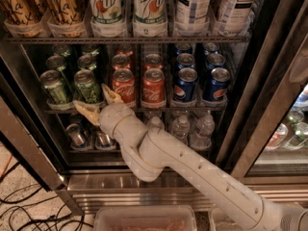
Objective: Pick green can from middle shelf of fridge
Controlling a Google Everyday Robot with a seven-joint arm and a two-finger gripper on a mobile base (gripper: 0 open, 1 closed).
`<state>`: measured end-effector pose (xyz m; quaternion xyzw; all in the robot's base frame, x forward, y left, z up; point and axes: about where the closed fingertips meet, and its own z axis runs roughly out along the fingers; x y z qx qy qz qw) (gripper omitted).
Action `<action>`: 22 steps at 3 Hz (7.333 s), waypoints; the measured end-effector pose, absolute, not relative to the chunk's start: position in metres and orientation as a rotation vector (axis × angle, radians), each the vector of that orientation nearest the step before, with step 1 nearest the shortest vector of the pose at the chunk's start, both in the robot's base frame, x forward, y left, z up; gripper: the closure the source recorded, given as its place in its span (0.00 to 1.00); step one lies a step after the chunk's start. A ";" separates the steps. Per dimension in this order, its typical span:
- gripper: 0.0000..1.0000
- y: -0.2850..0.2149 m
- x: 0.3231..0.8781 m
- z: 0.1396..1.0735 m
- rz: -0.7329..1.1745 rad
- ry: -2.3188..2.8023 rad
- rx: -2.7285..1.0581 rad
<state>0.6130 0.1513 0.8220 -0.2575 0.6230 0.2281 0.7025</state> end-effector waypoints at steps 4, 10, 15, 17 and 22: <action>0.26 0.173 0.622 0.835 0.550 1.399 -0.571; 1.00 0.186 0.611 0.839 0.576 1.558 -0.623; 1.00 0.160 0.566 0.902 0.594 1.346 -0.770; 1.00 0.157 0.518 0.857 0.684 1.370 -0.912; 1.00 0.038 0.456 0.864 0.826 1.352 -1.029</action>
Offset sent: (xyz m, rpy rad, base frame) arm 0.0247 0.0257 0.0043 -0.0105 -0.0136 0.0721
